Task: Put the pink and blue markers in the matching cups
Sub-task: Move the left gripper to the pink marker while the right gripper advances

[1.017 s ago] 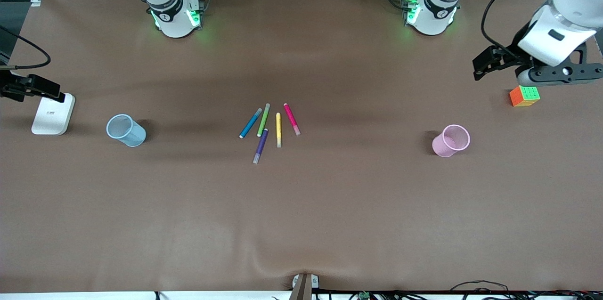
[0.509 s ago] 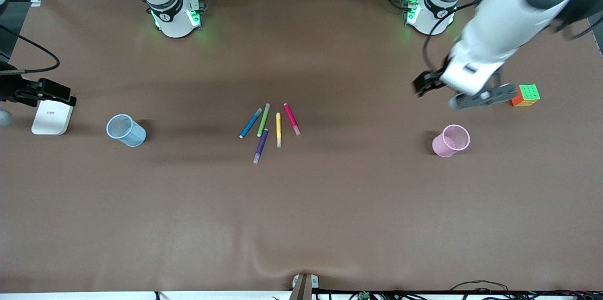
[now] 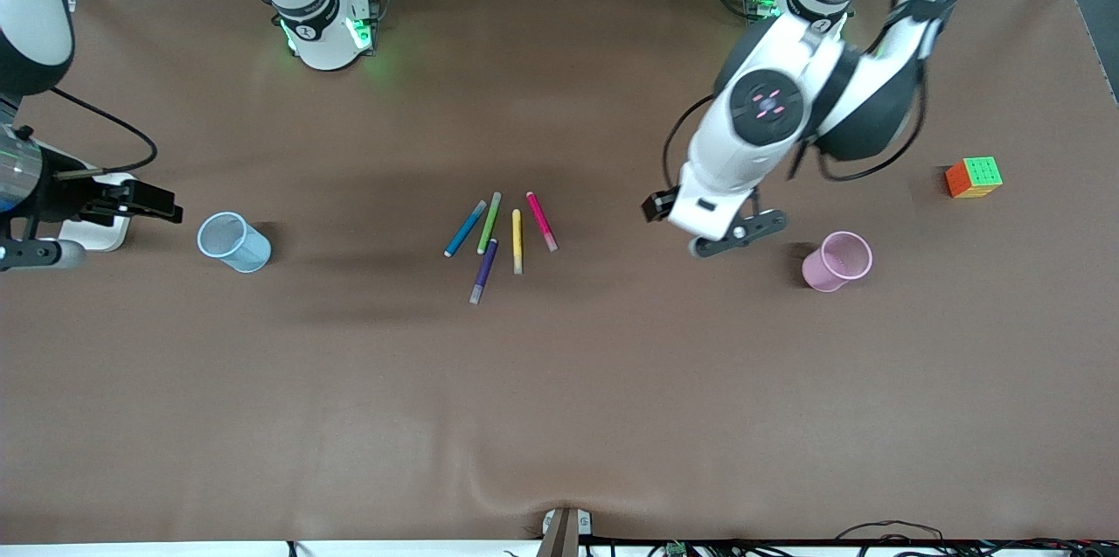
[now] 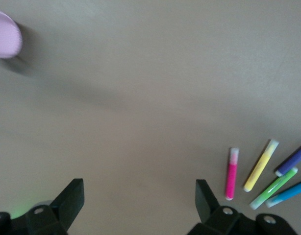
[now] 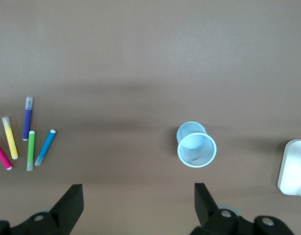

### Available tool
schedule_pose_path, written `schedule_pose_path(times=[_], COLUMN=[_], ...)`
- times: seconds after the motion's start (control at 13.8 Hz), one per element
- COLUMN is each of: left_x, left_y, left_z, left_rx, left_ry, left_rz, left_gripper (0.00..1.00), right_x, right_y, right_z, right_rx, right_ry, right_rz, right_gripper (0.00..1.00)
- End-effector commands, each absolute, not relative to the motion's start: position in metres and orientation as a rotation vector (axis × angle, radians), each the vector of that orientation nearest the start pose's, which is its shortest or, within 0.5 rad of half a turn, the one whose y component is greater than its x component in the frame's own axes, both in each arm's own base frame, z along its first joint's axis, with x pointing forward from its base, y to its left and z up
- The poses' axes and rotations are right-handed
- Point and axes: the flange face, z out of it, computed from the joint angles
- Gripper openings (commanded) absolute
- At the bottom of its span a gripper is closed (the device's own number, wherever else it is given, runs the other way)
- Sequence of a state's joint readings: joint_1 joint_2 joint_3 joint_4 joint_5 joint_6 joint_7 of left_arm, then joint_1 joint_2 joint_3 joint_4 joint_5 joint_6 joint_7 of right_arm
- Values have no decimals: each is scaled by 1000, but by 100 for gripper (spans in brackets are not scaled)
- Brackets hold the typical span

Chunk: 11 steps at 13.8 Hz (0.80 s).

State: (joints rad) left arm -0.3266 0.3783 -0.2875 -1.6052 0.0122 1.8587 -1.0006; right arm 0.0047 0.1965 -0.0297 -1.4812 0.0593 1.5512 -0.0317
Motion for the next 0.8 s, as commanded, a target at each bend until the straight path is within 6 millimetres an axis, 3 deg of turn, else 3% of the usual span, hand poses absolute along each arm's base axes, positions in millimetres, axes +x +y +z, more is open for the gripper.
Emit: schedule_pose_path(times=[0.0, 0.44, 0.73], left_x=[555, 538, 519], left_y=[-388, -454, -491], left_z=[384, 312, 273], left_rx=[-3058, -3068, -3085], left_ry=[-736, -866, -918], left_rz=[221, 234, 196], left_gripper=[100, 100, 100], right_x=[606, 609, 618], right_y=[12, 22, 47], right_z=[558, 556, 540], right_rx=[-3077, -3078, -3083], right_ry=[71, 87, 130], right_rz=[180, 163, 170], right_gripper=[100, 100, 100])
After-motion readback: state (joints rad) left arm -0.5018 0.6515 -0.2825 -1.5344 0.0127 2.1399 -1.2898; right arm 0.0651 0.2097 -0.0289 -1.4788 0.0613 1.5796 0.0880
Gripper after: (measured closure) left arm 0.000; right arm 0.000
